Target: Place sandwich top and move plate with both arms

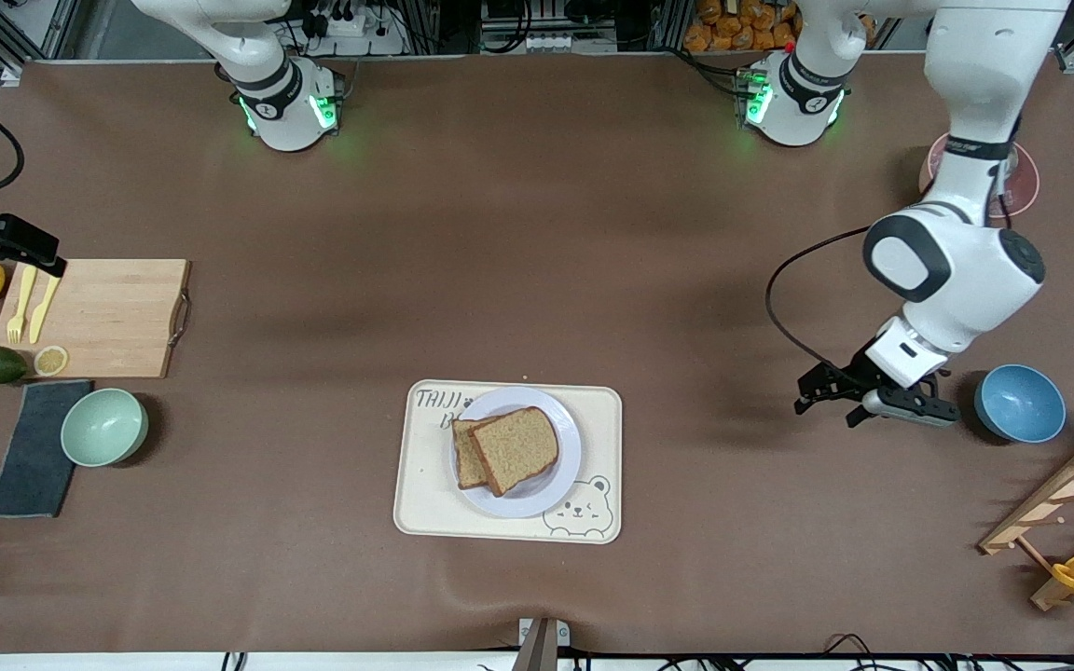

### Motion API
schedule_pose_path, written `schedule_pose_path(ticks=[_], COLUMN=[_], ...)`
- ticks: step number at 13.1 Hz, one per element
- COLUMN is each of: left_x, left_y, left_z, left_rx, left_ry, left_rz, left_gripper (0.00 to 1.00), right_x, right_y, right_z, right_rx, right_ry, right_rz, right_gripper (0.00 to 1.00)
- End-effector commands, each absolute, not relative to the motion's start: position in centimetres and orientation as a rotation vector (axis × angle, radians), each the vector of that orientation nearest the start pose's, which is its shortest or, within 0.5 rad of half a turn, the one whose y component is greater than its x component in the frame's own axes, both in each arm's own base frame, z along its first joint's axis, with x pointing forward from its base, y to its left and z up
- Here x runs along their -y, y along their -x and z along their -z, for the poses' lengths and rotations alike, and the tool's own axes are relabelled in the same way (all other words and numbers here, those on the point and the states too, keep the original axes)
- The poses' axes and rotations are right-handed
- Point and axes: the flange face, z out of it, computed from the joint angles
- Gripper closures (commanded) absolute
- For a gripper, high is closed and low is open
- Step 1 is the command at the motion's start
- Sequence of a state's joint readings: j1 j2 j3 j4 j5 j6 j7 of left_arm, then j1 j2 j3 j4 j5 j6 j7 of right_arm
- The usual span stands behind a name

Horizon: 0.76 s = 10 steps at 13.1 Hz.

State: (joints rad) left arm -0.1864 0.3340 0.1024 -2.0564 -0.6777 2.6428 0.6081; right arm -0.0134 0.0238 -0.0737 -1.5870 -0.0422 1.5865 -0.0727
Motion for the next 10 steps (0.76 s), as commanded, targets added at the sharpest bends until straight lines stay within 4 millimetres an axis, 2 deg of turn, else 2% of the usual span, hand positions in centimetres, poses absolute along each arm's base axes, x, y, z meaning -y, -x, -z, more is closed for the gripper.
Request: schedule_pose_path(ticks=[1,5,7,10], left_x=[2.8,1.5,0.9,1.0], left_y=[-61.0,-61.4,-60.7,-60.0], left_z=[-32.7,-38.2,-41.7,-47.5], left_rx=[-0.26,-0.334,-0.367,-0.259], left_ry=[3.364,3.279,3.246,3.199], left_rz=[0.448,0.193,0.072,-0.078], left_gripper=[0.0,0.0,0.0,0.0], right_x=[5.3,5.4,5.4,5.5], right_y=[-56.1,-56.1,-56.0,-56.0], right_z=[-60.8,-60.8,-60.8,-60.8], right_rx=[-0.045,-0.045,-0.046,-0.048], right_ry=[3.185,3.185,3.185,3.185], right_rz=[-0.052,-0.052,-0.057,-0.057], right_gripper=[0.0,0.0,0.0,0.0])
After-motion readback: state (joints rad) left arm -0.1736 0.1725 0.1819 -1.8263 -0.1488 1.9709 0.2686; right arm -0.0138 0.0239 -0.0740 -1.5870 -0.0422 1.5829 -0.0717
